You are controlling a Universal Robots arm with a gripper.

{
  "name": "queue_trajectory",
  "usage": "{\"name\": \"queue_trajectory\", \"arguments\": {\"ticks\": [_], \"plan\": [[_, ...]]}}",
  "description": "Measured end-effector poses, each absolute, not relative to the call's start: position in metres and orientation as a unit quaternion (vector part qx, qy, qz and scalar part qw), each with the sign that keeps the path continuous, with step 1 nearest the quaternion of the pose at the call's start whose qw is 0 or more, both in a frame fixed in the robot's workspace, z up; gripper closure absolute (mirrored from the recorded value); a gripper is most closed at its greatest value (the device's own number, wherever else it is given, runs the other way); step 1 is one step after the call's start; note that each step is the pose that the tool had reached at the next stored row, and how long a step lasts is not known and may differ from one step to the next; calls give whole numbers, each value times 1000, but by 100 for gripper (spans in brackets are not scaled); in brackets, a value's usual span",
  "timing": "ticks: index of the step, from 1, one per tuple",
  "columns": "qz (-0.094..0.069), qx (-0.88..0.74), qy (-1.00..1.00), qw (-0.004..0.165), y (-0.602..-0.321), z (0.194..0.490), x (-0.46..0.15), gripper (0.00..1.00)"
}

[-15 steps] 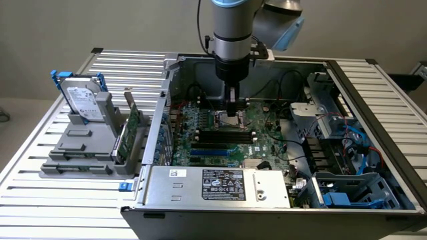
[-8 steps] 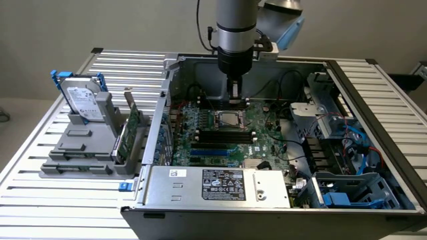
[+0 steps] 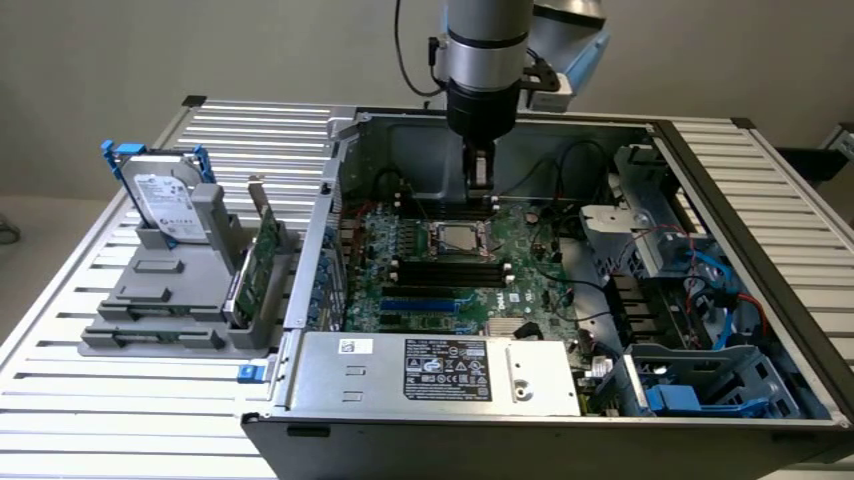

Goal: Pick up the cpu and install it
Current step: 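Place the cpu into insertion slot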

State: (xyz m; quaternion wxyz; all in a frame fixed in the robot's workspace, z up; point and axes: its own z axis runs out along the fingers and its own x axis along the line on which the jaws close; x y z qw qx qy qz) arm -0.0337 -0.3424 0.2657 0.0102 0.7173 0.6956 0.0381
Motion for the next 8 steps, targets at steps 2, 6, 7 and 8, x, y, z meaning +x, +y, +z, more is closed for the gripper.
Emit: {"name": "queue_trajectory", "arguments": {"ticks": [2,6,7,8], "plan": [[35,717,696,8,-342,270,-31,89],[29,718,696,2,-342,277,-21,89],[28,718,696,0,-342,278,-18,89],[27,718,696,-1,-342,278,-14,89]]}}
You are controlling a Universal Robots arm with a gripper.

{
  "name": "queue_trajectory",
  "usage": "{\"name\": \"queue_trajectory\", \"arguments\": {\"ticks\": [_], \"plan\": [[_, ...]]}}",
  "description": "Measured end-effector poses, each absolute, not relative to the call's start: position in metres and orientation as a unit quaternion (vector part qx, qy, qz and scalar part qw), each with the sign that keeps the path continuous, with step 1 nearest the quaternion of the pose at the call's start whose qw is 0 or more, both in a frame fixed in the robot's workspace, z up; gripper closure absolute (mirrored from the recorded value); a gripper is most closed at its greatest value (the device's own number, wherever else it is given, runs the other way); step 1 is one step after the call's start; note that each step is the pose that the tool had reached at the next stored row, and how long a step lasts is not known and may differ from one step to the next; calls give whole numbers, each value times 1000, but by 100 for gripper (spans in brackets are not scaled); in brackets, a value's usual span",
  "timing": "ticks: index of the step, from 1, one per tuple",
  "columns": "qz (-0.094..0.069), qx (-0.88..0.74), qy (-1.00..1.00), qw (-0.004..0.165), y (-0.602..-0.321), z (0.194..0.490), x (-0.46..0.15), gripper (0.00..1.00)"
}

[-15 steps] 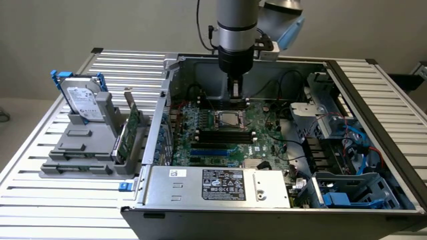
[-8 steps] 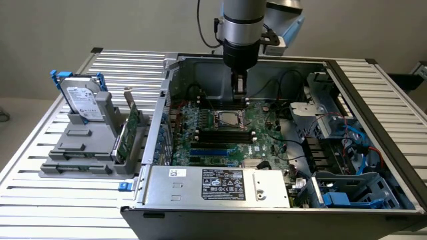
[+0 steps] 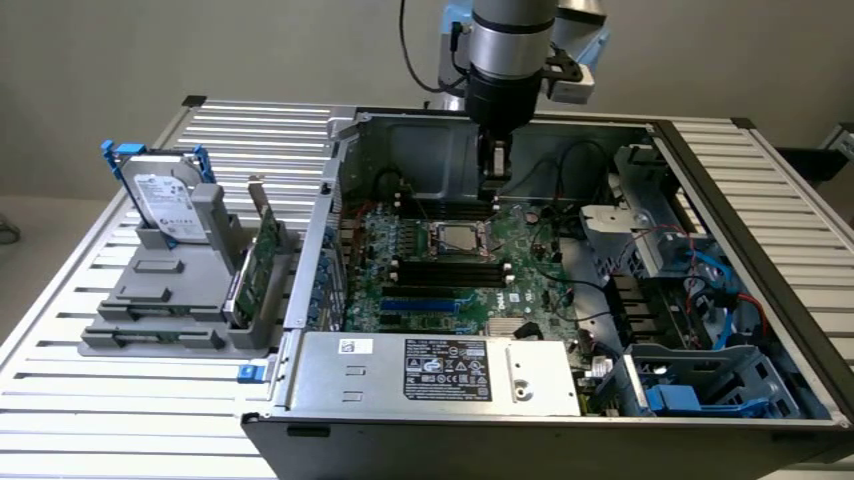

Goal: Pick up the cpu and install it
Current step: 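Place the cpu into insertion slot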

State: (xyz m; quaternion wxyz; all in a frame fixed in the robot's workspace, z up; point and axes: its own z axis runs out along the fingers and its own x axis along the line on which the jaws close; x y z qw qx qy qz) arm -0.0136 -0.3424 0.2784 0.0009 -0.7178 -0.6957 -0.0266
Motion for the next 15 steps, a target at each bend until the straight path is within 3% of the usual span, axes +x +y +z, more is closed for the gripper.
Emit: {"name": "queue_trajectory", "arguments": {"ticks": [15], "plan": [[-19,-718,-696,9,-342,279,53,89]]}}
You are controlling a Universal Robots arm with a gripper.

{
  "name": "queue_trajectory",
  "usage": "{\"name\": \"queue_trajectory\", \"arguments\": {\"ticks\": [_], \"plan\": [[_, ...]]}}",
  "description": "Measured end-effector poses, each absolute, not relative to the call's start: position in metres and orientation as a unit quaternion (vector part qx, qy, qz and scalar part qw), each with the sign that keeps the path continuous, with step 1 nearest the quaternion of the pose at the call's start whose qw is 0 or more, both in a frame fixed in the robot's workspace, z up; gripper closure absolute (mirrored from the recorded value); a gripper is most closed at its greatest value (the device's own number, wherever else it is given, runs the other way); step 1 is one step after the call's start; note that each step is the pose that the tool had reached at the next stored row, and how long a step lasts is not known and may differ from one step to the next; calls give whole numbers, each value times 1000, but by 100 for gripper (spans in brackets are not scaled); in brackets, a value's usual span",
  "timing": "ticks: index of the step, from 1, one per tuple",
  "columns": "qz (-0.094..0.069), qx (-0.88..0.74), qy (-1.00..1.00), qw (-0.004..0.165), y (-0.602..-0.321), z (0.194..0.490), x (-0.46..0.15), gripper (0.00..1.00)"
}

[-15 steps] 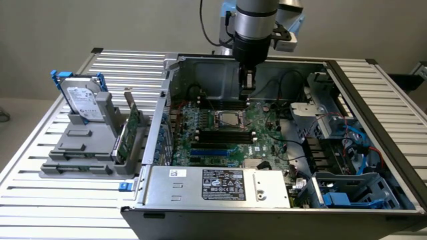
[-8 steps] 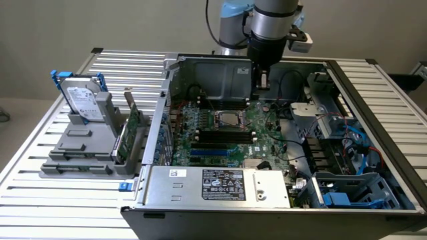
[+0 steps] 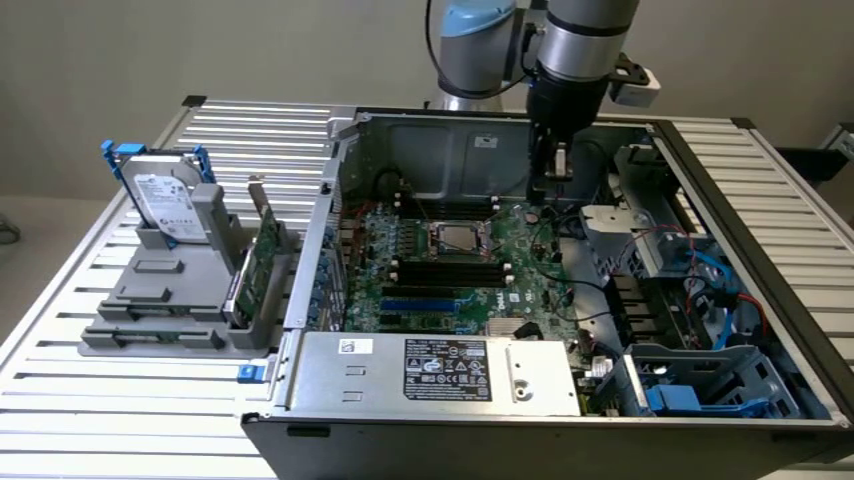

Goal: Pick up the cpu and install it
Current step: 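Place the cpu into insertion slot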

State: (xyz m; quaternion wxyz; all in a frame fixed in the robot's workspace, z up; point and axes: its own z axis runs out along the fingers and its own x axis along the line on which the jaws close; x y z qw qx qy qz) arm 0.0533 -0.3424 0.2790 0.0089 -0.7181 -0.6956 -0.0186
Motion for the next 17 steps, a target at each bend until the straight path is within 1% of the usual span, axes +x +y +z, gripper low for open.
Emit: {"name": "queue_trajectory", "arguments": {"ticks": [17], "plan": [[-19,-718,-696,9,-343,251,70,89]]}}
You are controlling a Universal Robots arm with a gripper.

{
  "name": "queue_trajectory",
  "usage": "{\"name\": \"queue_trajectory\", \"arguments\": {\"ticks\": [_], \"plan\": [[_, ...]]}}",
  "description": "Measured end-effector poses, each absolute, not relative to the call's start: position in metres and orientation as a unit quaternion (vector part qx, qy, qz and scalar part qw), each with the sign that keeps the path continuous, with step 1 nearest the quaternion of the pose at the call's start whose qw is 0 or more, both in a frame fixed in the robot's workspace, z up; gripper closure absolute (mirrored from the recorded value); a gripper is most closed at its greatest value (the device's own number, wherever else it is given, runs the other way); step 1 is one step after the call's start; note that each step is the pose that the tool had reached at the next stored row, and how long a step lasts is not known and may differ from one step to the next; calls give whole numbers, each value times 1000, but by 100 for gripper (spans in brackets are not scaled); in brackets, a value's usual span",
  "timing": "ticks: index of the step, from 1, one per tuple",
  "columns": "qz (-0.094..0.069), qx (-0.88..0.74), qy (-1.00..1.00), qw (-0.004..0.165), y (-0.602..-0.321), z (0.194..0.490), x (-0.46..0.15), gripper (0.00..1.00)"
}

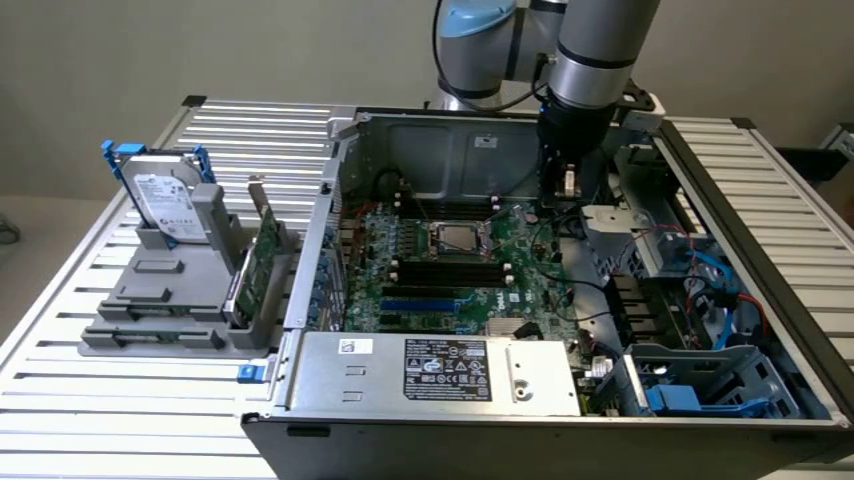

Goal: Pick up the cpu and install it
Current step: 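Place the cpu into insertion slot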

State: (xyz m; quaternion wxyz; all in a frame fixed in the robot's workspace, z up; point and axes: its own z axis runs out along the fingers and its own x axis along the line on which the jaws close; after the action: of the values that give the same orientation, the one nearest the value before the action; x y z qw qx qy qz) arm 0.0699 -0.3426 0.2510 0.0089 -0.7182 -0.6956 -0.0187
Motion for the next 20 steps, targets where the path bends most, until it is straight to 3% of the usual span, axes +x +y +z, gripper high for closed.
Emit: {"name": "queue_trajectory", "arguments": {"ticks": [20], "plan": [[-19,-718,-695,9,-342,232,70,89]]}}
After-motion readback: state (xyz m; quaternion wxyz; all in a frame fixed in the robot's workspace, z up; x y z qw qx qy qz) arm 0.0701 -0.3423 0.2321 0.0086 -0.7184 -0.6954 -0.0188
